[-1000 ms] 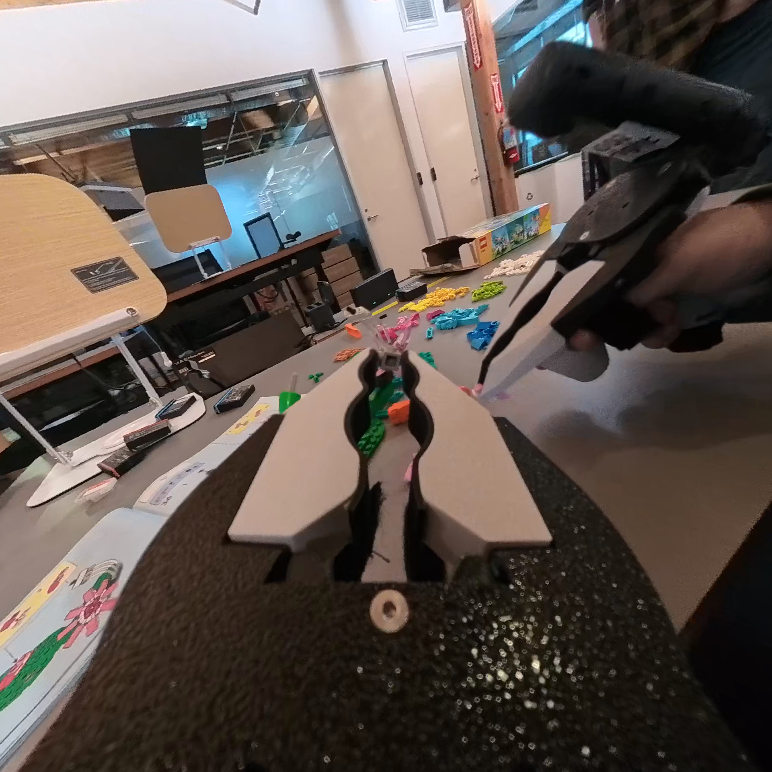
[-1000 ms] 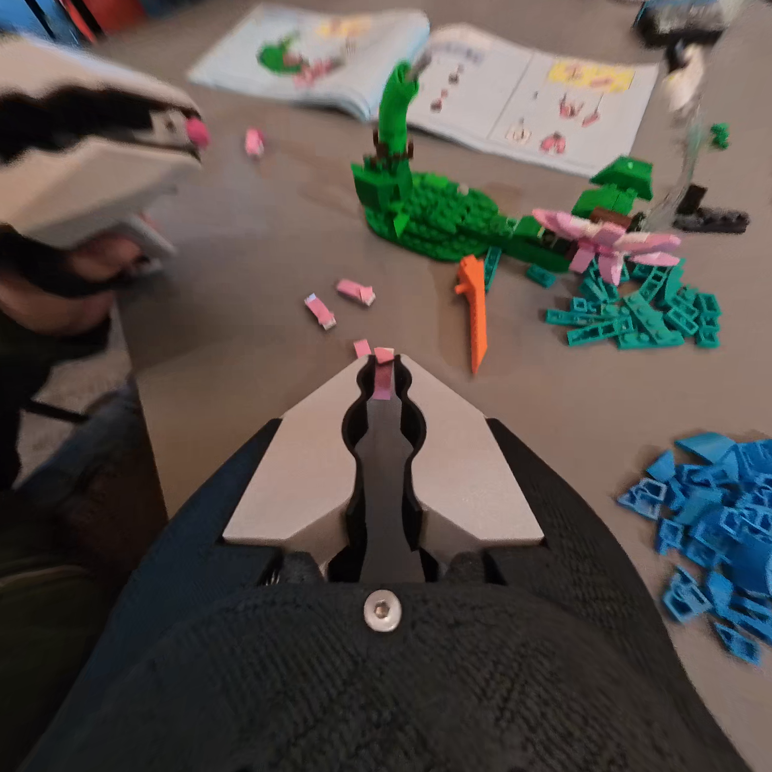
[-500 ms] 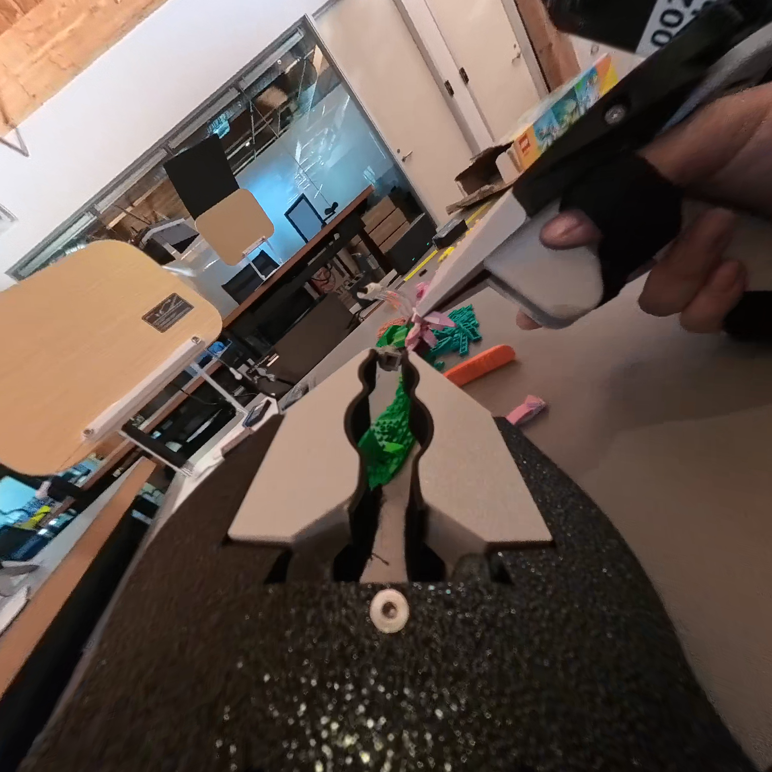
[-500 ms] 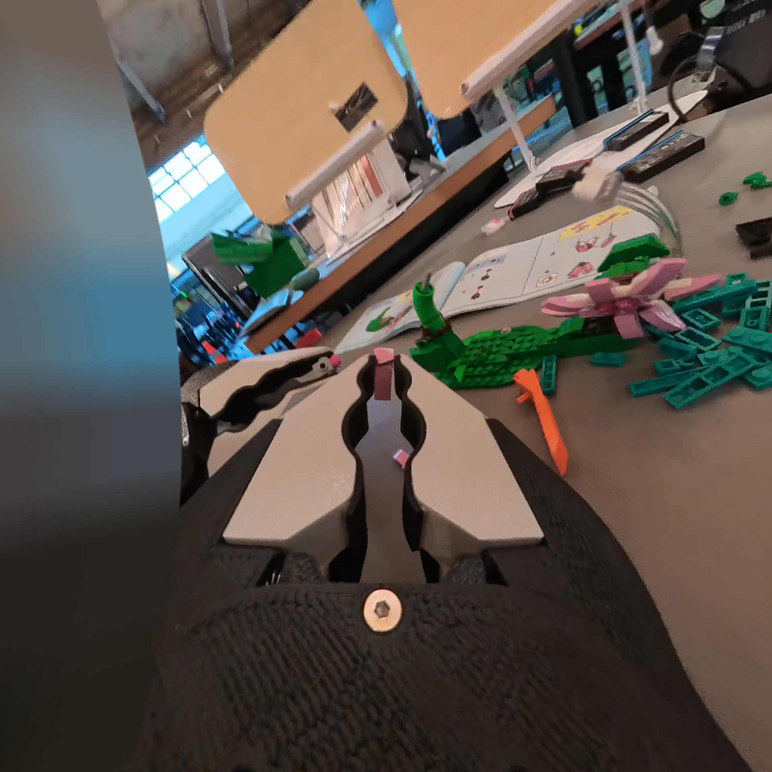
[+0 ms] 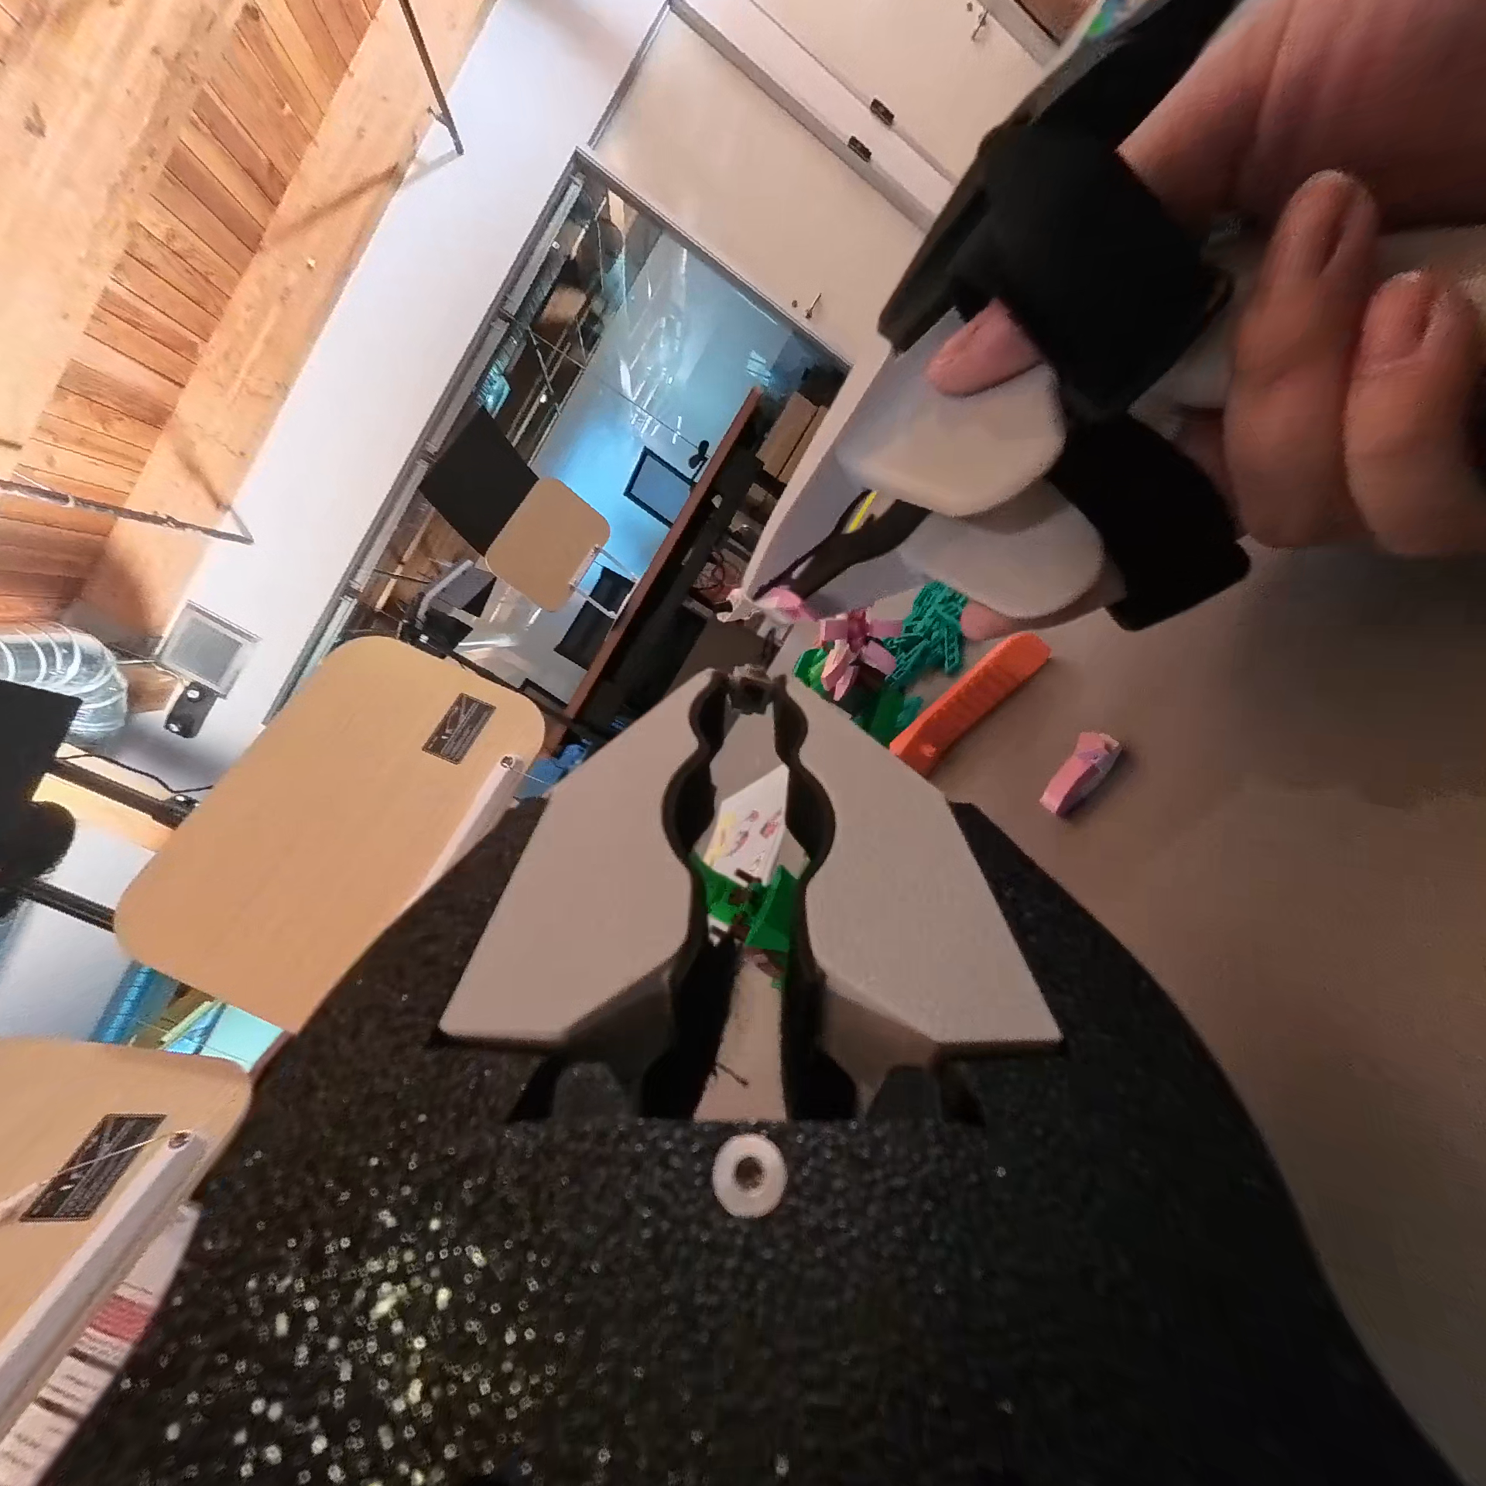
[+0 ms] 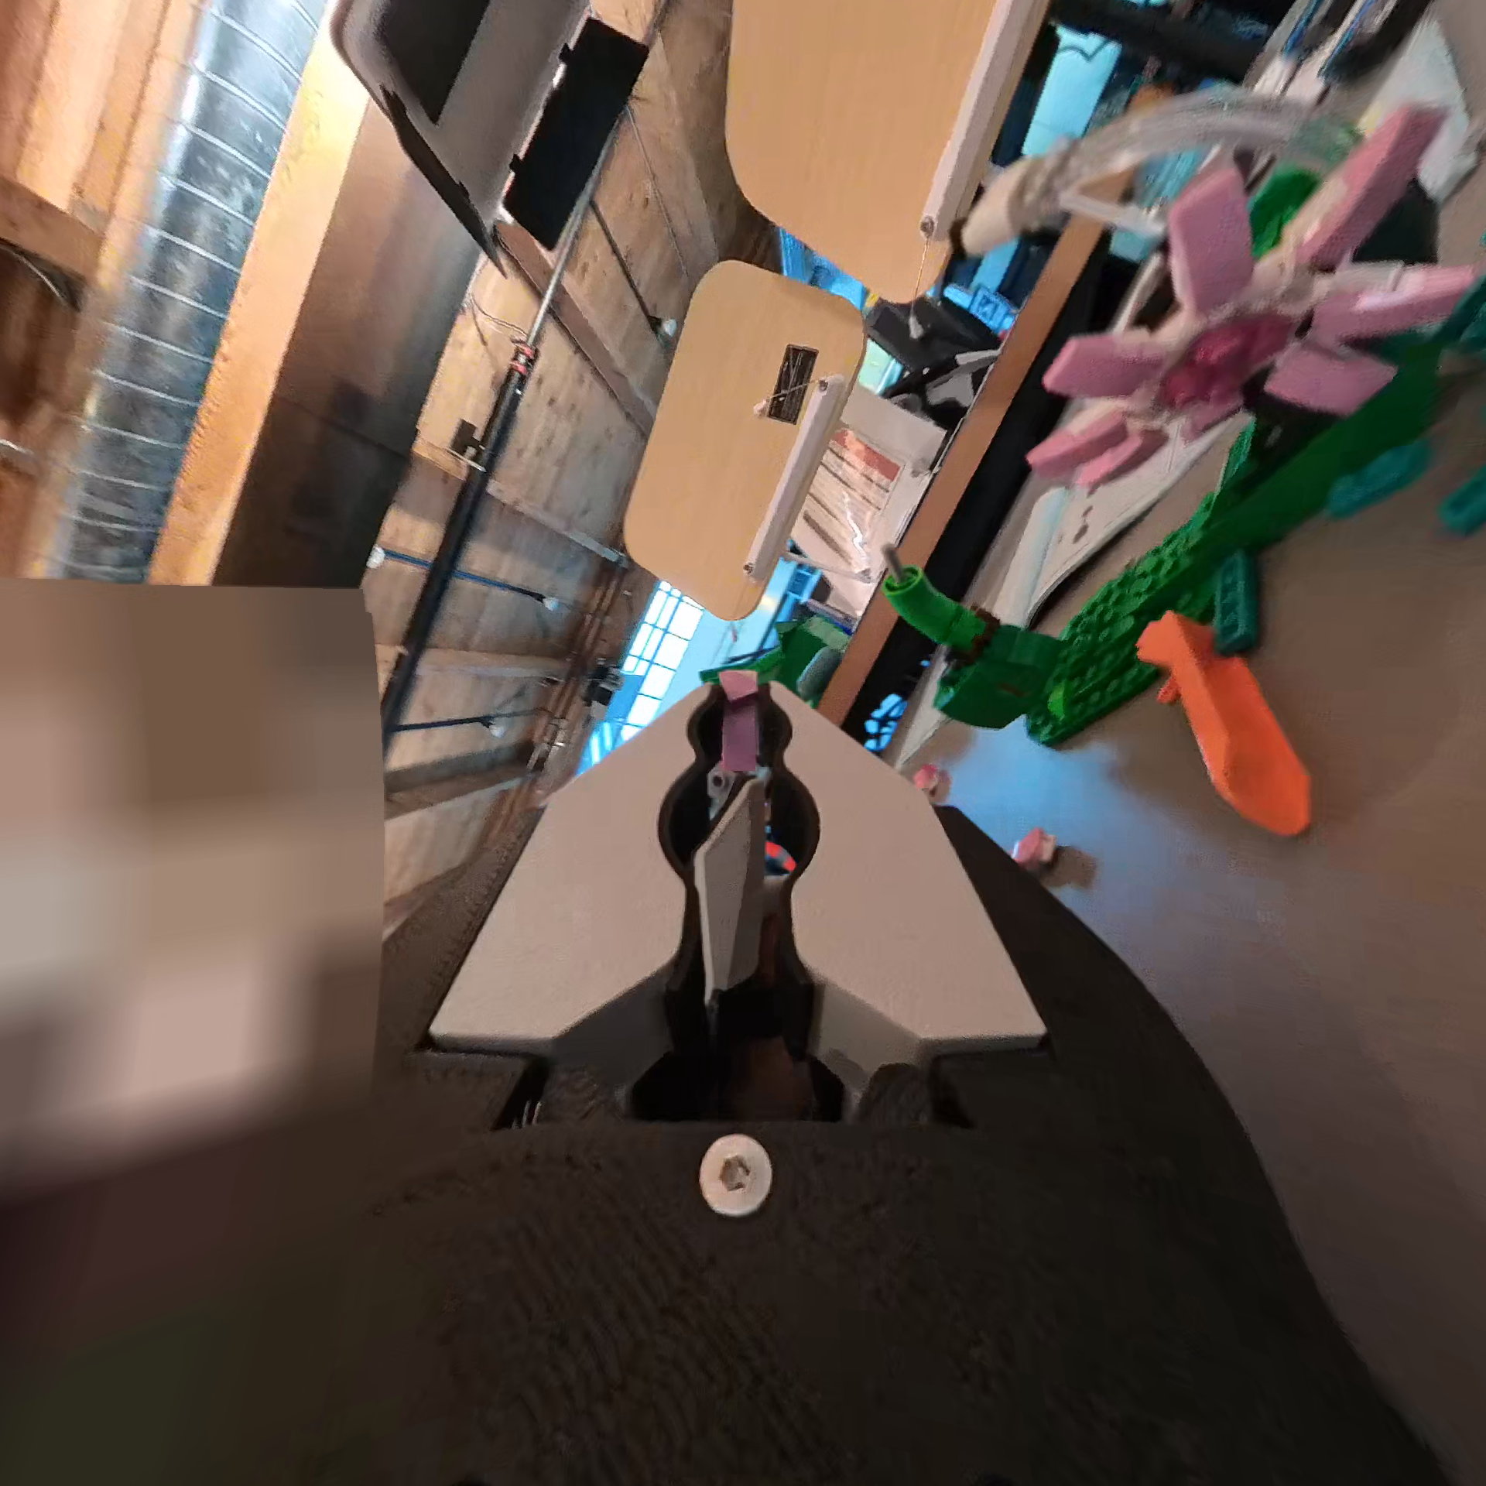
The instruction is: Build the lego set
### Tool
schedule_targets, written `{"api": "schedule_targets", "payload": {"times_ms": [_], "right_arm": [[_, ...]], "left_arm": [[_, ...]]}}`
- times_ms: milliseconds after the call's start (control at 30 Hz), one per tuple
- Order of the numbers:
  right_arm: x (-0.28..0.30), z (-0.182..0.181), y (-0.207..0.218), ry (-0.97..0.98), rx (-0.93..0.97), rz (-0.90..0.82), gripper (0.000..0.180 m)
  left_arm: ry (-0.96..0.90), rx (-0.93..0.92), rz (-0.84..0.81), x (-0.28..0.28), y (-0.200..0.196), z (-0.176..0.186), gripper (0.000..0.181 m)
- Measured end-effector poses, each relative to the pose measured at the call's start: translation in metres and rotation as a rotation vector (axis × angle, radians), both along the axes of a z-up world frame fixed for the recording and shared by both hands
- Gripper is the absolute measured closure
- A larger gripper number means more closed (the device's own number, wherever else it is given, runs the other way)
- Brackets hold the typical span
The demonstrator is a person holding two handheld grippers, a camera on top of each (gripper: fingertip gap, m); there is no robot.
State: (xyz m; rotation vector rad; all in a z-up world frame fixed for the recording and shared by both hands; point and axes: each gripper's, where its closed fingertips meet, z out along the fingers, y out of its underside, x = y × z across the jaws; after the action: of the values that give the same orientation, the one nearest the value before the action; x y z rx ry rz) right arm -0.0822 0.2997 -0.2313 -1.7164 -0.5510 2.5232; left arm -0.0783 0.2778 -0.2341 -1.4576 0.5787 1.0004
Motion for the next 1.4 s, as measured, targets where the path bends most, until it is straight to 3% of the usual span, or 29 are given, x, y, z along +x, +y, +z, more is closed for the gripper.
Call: {"api": "schedule_targets", "payload": {"times_ms": [267,667,1067,1400], "right_arm": [[0.003,0.003,-0.002,0.038,-0.280,0.112,0.174],[0.003,0.003,-0.007,0.001,-0.226,0.071,0.174],[0.001,-0.007,-0.008,-0.113,-0.145,-0.175,0.174],[-0.003,-0.010,-0.014,-0.136,-0.151,-0.188,0.174]], "left_arm": [[0.075,0.036,-0.002,0.006,-0.003,0.006,0.172],[0.065,0.049,-0.002,0.005,-0.004,0.008,0.172],[0.150,-0.031,0.079,0.000,0.001,-0.005,0.172],[0.184,-0.064,0.095,-0.001,0.003,-0.011,0.172]]}}
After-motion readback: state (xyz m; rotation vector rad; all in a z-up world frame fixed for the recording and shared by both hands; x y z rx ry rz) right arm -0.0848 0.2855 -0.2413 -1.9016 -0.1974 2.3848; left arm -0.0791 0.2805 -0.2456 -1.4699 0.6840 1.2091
